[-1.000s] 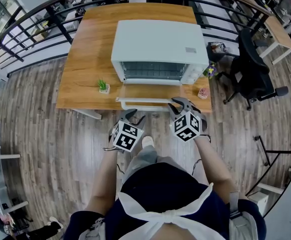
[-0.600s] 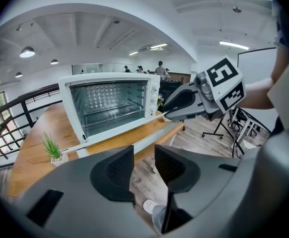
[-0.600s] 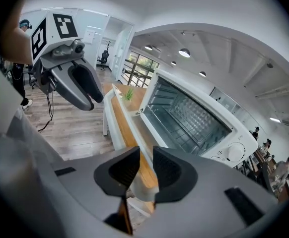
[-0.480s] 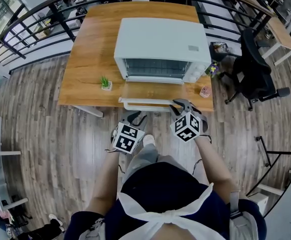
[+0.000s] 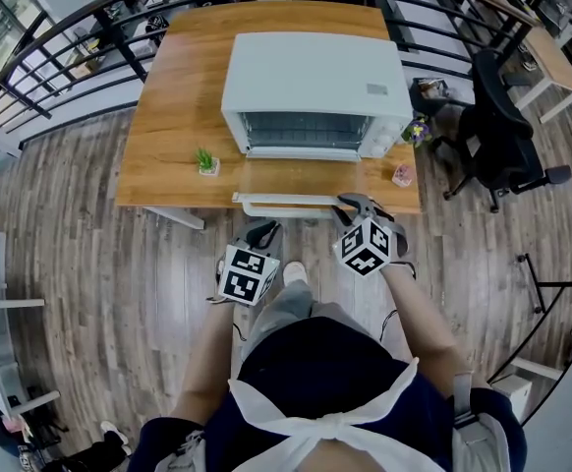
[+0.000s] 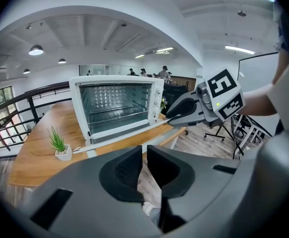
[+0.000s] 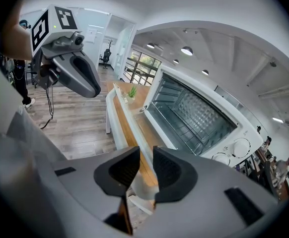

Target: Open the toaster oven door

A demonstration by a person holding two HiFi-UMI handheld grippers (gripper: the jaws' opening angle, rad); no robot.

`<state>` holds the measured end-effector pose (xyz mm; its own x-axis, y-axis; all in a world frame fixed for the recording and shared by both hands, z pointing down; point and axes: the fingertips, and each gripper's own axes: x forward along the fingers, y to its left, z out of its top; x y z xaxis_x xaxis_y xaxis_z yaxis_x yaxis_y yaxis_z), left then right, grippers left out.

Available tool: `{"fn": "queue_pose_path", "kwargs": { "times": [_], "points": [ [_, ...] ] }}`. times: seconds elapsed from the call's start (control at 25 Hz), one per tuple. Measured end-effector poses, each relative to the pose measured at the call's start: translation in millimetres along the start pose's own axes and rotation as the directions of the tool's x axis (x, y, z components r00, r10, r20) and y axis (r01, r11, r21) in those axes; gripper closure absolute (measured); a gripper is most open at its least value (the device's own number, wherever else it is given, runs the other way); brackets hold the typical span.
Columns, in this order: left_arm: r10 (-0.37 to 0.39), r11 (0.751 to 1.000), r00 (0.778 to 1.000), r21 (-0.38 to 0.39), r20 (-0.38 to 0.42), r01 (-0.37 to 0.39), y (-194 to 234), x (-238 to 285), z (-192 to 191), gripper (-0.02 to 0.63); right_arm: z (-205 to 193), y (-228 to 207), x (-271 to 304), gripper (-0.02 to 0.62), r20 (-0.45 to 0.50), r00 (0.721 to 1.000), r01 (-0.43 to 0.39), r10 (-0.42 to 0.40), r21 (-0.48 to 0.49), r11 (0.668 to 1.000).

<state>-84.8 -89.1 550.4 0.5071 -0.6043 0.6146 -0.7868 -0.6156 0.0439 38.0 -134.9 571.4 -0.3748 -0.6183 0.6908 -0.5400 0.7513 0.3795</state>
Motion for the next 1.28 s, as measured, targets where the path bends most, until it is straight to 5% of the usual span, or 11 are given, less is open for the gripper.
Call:
{"fn": "queue_pose_path", "kwargs": {
  "times": [1.28],
  "points": [
    [0.015,1.000,0.999,-0.022,-0.036,-0.015,0.3,-7.1,-21.2,0.568,-29.3,34.6,16.2,0.502,-0.070,0.995,-0.079,0.077,-0.024,0.997]
  ]
}}
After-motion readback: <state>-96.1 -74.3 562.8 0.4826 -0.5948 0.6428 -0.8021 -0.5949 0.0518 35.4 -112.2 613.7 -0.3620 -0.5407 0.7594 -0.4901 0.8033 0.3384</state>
